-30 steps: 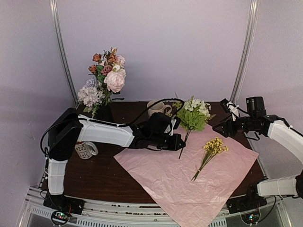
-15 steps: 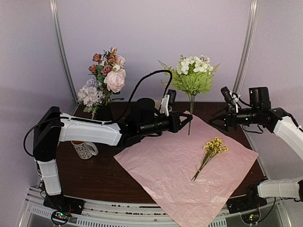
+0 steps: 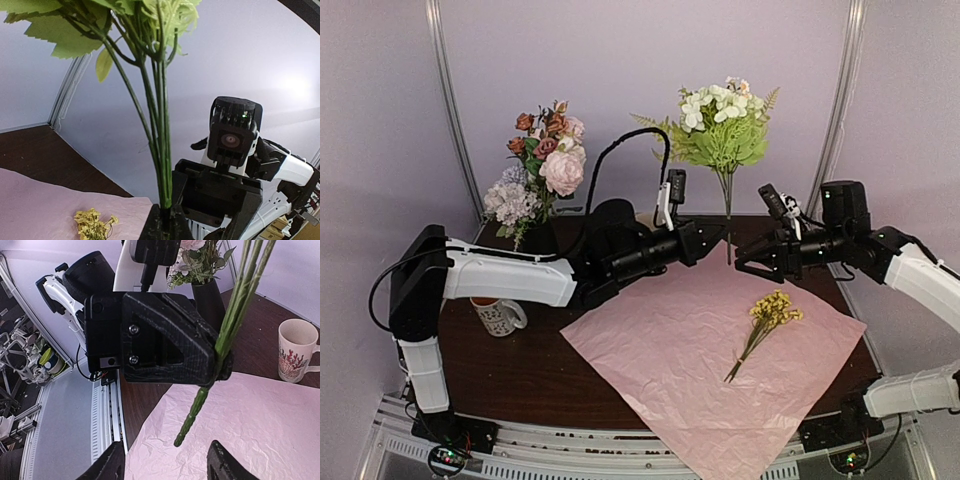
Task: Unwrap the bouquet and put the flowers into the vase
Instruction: Pass from the left arm to the right
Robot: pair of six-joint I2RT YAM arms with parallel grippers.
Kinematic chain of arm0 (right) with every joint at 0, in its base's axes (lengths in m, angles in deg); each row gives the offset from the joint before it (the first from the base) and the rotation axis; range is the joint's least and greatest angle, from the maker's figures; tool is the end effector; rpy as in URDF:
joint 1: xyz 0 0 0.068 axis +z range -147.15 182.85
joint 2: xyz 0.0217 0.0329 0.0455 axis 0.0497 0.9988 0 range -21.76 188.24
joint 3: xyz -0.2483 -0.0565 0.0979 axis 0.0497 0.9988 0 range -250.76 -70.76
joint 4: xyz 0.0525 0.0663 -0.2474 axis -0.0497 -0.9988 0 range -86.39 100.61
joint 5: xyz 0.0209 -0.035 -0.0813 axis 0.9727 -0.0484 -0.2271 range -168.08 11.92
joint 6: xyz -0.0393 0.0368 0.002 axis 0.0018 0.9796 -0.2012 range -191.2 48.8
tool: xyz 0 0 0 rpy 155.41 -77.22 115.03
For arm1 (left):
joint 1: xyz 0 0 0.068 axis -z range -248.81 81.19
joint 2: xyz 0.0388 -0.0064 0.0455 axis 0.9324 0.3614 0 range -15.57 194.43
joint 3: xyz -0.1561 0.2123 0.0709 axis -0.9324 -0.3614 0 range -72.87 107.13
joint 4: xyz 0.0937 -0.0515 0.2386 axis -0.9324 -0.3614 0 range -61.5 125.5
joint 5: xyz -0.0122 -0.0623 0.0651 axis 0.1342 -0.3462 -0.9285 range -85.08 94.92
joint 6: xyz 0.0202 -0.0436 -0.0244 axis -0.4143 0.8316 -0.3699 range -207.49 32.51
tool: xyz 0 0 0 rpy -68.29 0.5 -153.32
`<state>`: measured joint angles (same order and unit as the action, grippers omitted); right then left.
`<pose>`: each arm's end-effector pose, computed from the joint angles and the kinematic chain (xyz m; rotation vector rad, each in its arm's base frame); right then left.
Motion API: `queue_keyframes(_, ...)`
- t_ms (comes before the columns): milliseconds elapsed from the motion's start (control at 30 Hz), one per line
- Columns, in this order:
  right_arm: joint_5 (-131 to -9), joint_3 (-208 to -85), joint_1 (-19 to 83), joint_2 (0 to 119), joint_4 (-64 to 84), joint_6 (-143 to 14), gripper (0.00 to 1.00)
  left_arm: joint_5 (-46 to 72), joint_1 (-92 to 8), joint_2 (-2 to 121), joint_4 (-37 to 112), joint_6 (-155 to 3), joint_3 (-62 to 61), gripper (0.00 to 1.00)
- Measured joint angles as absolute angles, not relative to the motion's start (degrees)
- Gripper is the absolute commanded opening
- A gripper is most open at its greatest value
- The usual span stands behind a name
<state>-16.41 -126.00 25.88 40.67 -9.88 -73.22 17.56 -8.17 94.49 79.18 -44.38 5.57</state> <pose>0.1985 0.1185 0.3342 -1.0798 1.7033 1.3226 0.2172 -0.4022 0.3069 0.4502 1.5142 -1.6290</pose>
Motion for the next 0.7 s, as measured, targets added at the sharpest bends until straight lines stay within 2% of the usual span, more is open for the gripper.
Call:
queue_keyframes(133,-16.7,-127.4,27.6,43.6,-9.1,-72.2,0.32,18.5,-8.1,94.5,80.2,-44.2,5.7,0.00)
queue_keyframes(300,-17.3,-128.3,28.0,44.9,-8.6,-71.7,0.00,19.0,-8.0,94.5,81.0,-44.1,5.9,0.00)
queue_keyframes(333,-17.3,-128.3,28.0,44.9,-8.6,-71.7,0.00,19.0,-8.0,94.5,81.0,-44.1,5.9,0.03)
queue_keyframes(433,-17.8,-128.3,28.0,44.8,-8.7,-71.5,0.00,19.2,-8.0,94.5,81.3,-44.3,5.9,0.29)
queue_keyframes(500,-18.1,-128.1,28.0,44.7,-8.9,-72.2,0.00,19.3,-8.0,94.5,80.9,-44.7,6.0,0.38)
queue_keyframes(700,-19.7,-127.8,28.0,44.0,-12.7,-76.5,0.00,19.2,-8.0,93.7,76.8,-46.7,6.5,0.41)
